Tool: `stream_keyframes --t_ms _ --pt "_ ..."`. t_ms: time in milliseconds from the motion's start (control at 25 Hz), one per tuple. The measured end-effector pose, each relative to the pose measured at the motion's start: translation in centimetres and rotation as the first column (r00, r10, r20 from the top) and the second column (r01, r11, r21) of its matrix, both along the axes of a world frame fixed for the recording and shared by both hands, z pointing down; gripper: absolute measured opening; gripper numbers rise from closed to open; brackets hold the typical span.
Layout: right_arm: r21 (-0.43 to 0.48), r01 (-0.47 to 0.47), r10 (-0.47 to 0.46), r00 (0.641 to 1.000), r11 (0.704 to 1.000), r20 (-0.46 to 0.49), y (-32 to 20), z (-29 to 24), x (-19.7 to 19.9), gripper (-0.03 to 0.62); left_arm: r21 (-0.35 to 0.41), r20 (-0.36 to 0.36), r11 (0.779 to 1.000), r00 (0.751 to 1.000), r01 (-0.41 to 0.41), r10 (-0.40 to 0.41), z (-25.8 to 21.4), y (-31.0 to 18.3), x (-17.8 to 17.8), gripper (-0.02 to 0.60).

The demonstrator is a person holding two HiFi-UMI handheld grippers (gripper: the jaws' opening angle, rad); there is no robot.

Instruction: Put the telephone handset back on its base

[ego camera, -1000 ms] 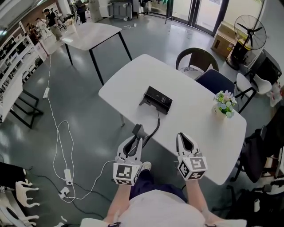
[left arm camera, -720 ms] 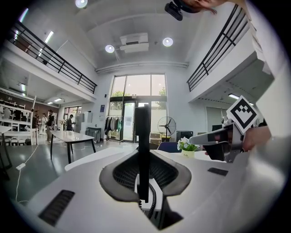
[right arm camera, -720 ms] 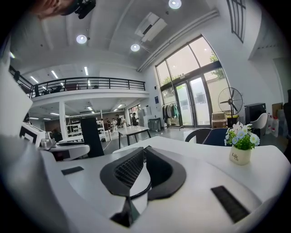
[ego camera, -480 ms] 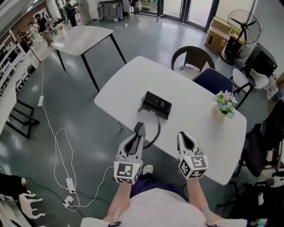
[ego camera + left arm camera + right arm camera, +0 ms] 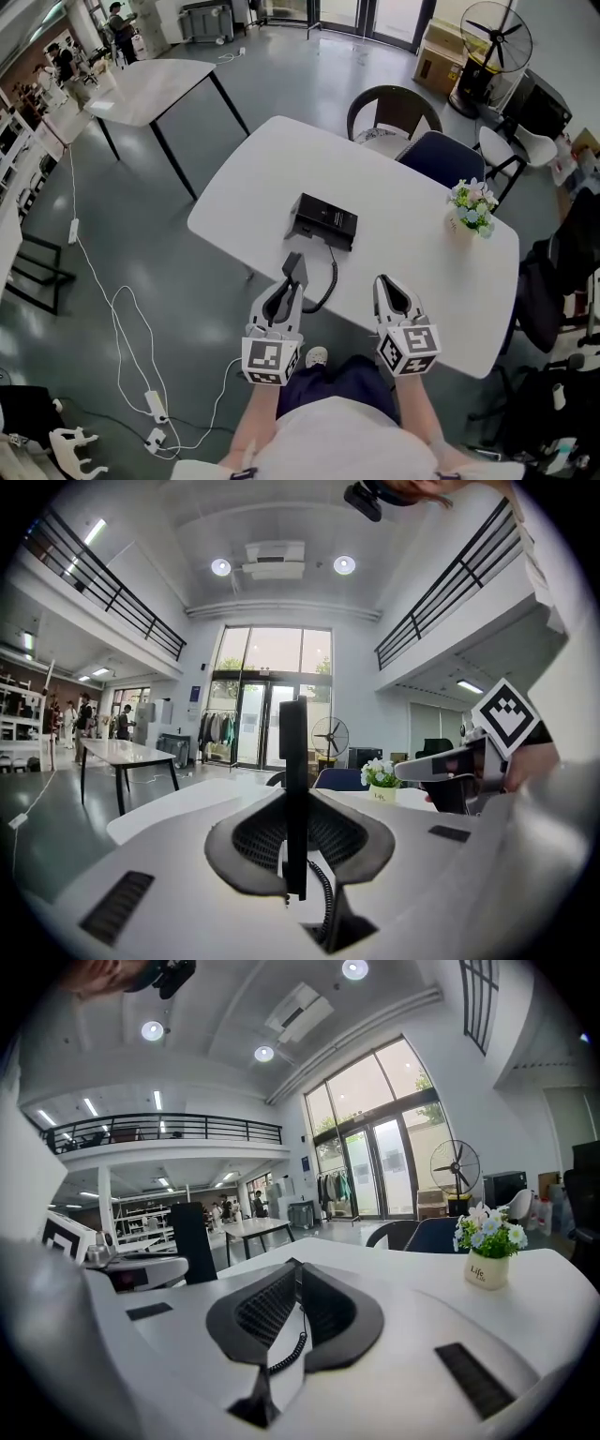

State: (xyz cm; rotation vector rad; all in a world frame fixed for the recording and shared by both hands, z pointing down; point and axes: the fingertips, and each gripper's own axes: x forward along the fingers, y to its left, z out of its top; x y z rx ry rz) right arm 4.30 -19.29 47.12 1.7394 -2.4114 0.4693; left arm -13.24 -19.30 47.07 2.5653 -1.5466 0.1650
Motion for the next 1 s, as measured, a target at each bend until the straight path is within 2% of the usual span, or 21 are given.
stream_keyframes --t_ms 200,400,560,760,1000 --pt "-0.029 -0.007 0.007 1.000 1.000 -0.004 -0.1 0.7 0.4 0.043 -0.027 -0.019 0.999 1.000 -0.021 0.020 0.6 -0.5 0.8 0.074" --pt "-0.054 0.003 -0.003 1.000 0.999 -0.004 -0.7 1.4 1.0 0.043 -0.057 -0.077 0.998 0.997 -0.026 0.022 1.0 -1.3 2.1 0.074" --pt "-0.071 0.016 -0.017 1.000 0.997 -0.006 -2.1 1.6 1.7 0.043 -0.101 -0.140 0.995 0.990 -0.004 -0.010 1.8 -2.7 3.0 0.074" --pt "-0.074 0.018 -0.018 1.000 0.997 -0.004 -4.0 1.1 3.1 0.043 -0.163 -0.275 0.987 0.960 0.013 -0.058 2.5 -4.5 4.3 0.074" --pt "-0.090 0.041 -0.042 0.999 0.995 -0.006 -5.6 1.4 3.6 0.043 -0.232 -0.415 0.973 0.902 0.018 -0.116 3.6 -5.8 5.4 0.074"
